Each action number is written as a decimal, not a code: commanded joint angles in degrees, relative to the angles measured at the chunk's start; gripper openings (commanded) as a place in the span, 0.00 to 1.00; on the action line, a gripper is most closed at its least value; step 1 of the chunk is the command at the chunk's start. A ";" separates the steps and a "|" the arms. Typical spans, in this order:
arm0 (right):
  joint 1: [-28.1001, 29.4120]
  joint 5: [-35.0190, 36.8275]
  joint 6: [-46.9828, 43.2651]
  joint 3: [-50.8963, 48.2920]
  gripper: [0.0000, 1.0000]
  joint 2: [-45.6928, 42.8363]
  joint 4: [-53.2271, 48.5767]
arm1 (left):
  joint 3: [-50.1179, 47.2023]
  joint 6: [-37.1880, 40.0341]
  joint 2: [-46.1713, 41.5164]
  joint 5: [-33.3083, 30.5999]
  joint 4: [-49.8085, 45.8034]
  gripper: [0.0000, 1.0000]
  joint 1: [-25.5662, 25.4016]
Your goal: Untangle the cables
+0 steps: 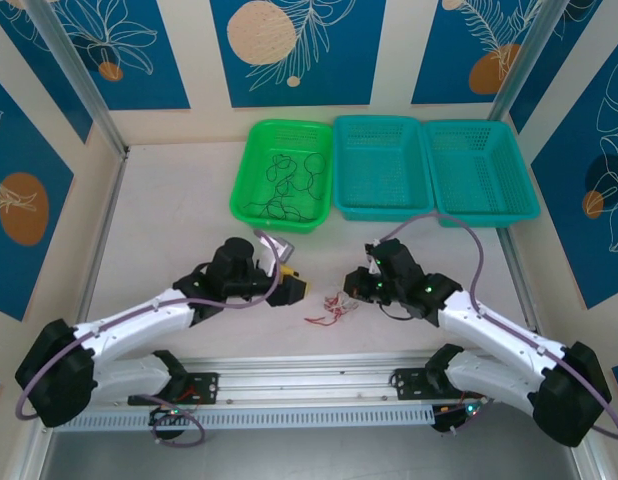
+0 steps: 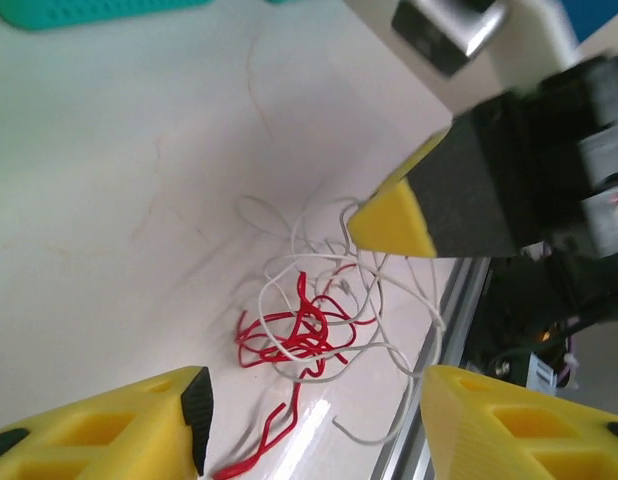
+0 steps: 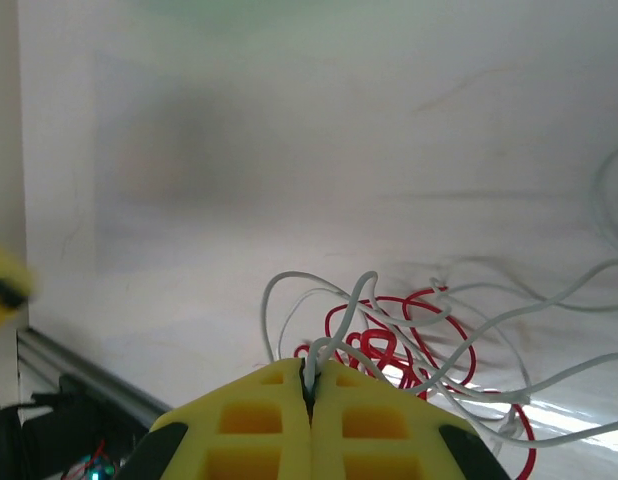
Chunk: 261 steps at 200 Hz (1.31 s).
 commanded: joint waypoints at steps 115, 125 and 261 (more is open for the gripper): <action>6.03 -8.17 -7.96 9.97 0.00 13.08 2.81 | -3.00 6.01 14.64 -3.14 15.02 0.48 -1.29; 6.03 -5.78 -7.50 10.30 0.00 13.27 1.36 | -3.68 5.57 13.44 -5.36 15.28 0.27 -1.25; -32.19 9.47 7.22 -10.97 0.00 -19.38 -22.37 | -9.55 -3.23 -25.61 -30.55 -17.48 0.00 14.16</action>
